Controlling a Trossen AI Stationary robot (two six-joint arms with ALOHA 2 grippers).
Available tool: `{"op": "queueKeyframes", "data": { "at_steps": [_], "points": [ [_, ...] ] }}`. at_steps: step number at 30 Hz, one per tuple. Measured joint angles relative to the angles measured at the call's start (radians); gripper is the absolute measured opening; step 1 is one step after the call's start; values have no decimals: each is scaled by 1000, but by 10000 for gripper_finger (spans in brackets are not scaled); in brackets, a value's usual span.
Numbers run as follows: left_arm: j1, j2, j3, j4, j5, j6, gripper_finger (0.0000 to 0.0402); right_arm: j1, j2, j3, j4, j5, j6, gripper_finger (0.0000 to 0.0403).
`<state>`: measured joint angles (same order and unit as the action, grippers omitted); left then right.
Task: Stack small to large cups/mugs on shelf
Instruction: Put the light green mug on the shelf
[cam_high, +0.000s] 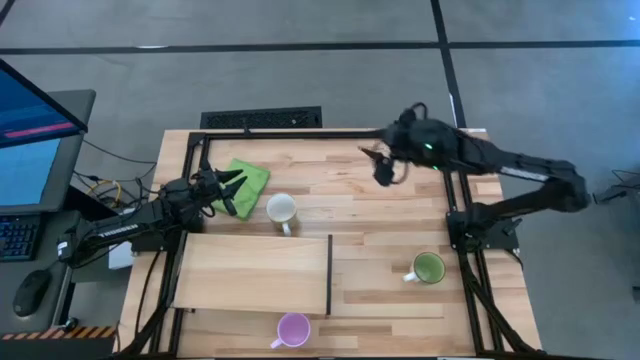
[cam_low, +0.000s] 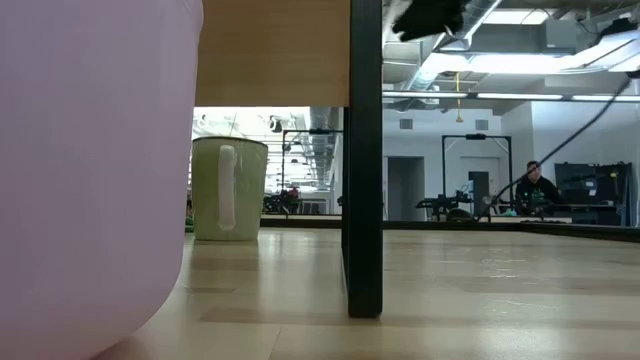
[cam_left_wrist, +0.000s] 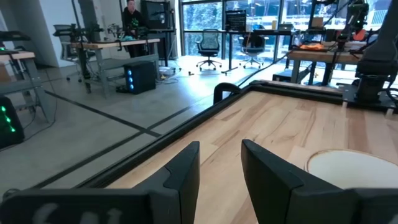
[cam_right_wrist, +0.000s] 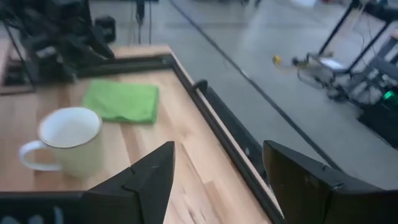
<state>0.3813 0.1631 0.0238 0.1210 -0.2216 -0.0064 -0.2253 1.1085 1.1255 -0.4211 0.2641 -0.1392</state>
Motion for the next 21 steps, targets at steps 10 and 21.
{"op": "queueKeyframes", "data": {
  "at_steps": [10,21],
  "points": [
    [0,0,0,7,0,0,110,0,-363,-540,386,-32,17,265],
    [0,16,104,-37,121,-23,110,0,-558,-835,600,-30,93,265]
  ]
}}
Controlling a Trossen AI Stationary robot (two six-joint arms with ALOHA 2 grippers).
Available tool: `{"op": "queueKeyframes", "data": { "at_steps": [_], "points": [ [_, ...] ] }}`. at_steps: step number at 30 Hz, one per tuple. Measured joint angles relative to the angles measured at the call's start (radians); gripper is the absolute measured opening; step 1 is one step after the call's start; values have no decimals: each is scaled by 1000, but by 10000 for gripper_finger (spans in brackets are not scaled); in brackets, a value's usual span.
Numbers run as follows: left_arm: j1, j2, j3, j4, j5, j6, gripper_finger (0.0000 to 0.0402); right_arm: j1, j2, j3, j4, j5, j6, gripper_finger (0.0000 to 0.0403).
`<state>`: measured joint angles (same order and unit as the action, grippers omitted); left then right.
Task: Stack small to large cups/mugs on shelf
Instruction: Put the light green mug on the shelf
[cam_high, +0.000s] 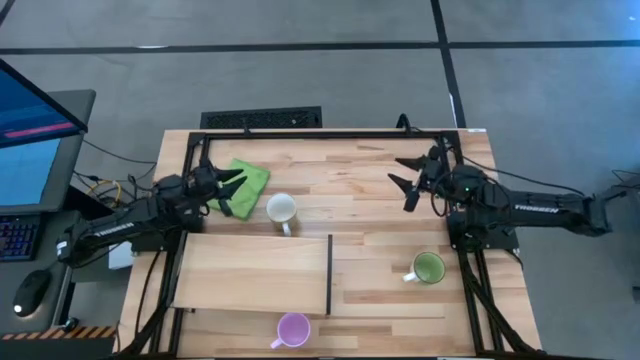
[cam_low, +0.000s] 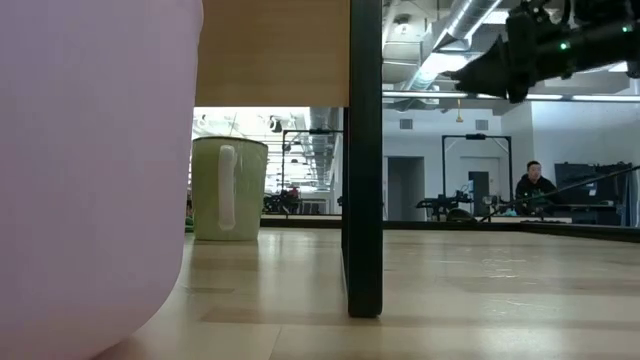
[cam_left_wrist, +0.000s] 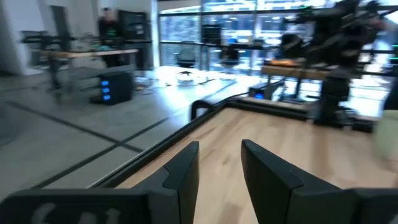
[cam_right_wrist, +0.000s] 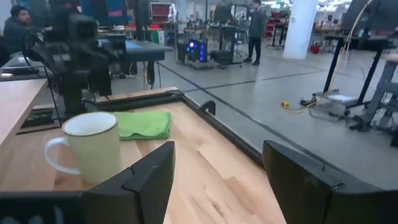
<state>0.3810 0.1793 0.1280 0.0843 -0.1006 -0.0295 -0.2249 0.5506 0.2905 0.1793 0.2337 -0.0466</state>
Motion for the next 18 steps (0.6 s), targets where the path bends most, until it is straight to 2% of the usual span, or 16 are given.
{"op": "queueKeyframes", "data": {
  "at_steps": [8,14,18],
  "points": [
    [0,48,147,-95,2,6,110,0,5,-55,2,2,48,265],
    [0,48,165,-122,-3,10,110,0,20,-56,3,2,41,265],
    [0,48,165,-127,-47,9,110,0,20,-57,5,2,38,265]
  ]
}}
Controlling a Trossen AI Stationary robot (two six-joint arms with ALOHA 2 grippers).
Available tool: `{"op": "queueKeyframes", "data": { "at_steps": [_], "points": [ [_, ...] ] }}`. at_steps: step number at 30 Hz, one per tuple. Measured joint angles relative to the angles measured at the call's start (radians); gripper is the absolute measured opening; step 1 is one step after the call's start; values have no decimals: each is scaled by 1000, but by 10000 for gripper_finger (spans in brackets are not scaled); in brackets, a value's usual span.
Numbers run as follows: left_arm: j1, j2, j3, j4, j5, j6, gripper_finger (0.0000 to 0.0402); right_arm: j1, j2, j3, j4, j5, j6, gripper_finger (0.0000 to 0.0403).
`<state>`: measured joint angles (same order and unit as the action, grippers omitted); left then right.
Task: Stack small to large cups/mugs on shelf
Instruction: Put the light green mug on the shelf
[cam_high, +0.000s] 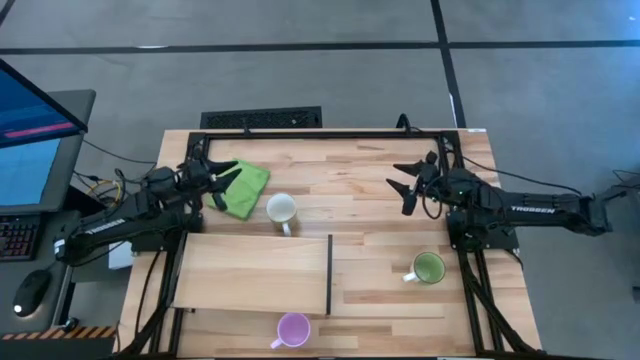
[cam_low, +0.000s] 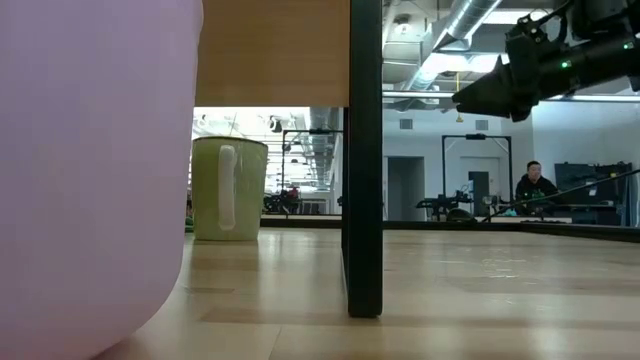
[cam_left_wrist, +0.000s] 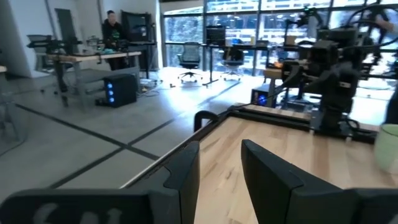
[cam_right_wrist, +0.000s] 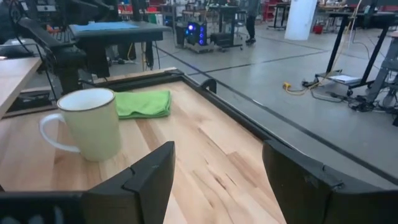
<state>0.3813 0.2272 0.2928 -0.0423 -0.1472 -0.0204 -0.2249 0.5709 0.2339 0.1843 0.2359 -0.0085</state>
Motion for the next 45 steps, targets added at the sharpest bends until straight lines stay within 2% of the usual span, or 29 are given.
{"op": "queueKeyframes", "data": {
  "at_steps": [12,17,22,25,32,41,45],
  "points": [
    [0,0,0,1,-22,0,111,0,0,0,-1,0,-45,265],
    [0,0,0,1,-26,3,138,0,0,0,-2,0,-45,265],
    [0,0,0,9,-157,-108,176,0,0,0,-4,0,-45,265],
    [0,0,0,6,-188,-139,188,0,0,0,-4,0,-45,265],
    [0,0,0,4,-146,-147,192,0,0,0,-4,0,-45,265],
    [0,0,0,3,-146,-147,193,0,0,0,-4,0,-45,265],
    [0,0,0,3,-147,-91,193,0,0,0,-6,0,-45,265]
  ]
}}
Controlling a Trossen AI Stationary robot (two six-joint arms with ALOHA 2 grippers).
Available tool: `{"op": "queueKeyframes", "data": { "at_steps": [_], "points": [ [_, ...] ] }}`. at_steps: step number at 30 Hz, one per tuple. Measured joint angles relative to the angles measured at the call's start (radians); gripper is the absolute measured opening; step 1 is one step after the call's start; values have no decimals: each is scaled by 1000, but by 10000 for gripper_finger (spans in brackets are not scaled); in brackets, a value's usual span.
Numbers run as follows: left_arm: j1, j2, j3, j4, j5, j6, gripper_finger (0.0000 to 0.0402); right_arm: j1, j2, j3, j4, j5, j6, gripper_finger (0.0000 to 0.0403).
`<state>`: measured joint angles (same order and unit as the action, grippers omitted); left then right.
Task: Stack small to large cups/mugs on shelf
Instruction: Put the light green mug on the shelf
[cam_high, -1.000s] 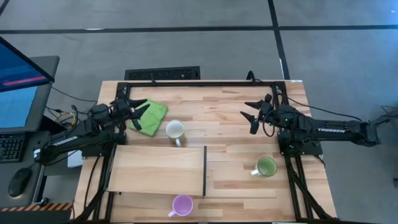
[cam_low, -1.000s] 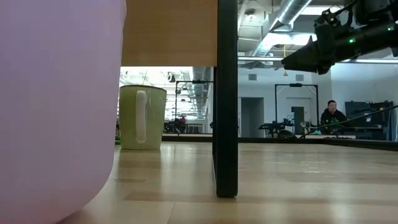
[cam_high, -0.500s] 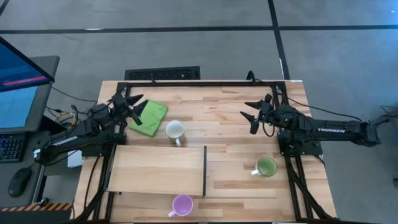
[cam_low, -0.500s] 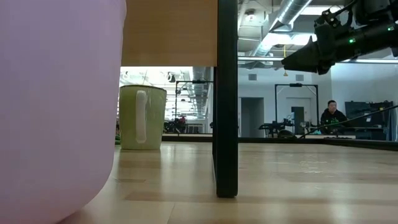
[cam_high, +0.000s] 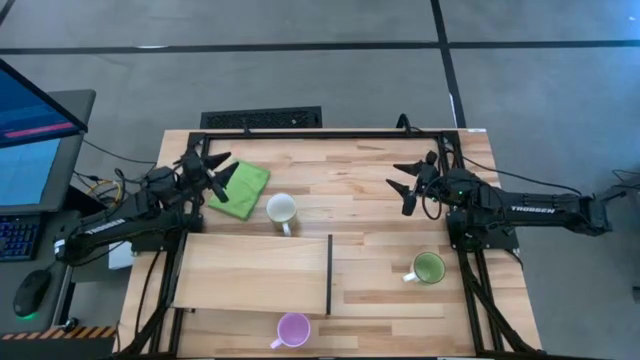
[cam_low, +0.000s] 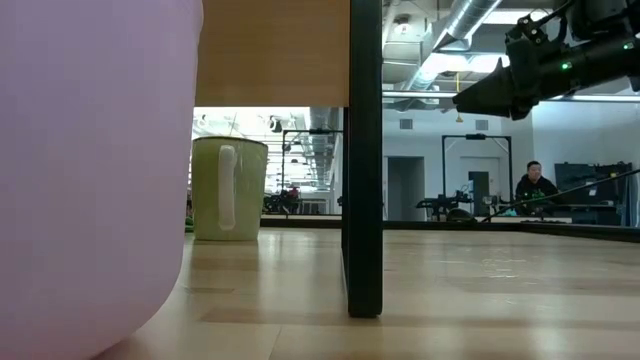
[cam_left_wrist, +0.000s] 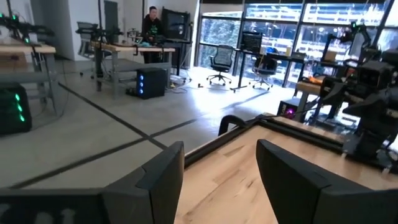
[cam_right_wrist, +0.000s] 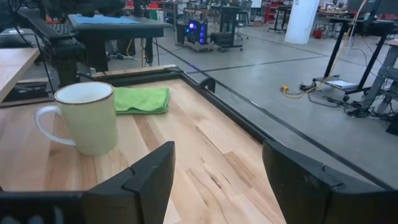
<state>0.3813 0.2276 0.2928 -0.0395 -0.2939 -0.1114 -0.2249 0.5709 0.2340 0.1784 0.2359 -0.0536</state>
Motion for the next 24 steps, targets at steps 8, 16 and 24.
{"op": "queueKeyframes", "data": {
  "at_steps": [8,16,24],
  "points": [
    [-2,26,0,-3,228,50,193,0,0,0,-32,0,0,265],
    [-1,215,86,-71,262,59,193,0,0,0,-37,0,0,265],
    [-16,500,295,-229,271,63,193,0,0,0,-46,0,-6,265]
  ]
}}
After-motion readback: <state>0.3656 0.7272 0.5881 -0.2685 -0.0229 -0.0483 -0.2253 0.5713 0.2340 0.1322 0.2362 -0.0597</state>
